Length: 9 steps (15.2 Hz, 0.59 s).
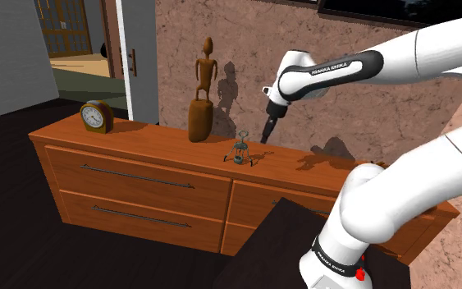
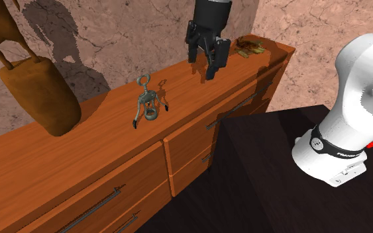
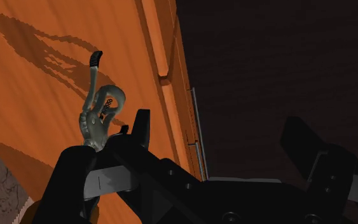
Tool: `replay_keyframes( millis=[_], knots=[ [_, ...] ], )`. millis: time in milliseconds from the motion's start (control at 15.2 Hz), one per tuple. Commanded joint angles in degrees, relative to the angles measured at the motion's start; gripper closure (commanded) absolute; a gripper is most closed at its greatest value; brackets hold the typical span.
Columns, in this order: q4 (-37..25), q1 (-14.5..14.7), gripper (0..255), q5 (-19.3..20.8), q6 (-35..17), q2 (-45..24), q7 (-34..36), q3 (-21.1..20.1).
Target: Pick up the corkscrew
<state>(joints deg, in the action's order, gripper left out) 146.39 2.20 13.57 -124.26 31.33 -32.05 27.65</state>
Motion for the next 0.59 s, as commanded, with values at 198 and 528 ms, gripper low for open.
replay_keyframes(
  millis=[198,528],
  knots=[
    [-3.61,5.47,0,-6.52,-9.95,-10.54,-13.19,10.20],
    [-10.67,15.03,0,-24.79,-15.48,-24.78,-33.33,22.06]
  ],
)
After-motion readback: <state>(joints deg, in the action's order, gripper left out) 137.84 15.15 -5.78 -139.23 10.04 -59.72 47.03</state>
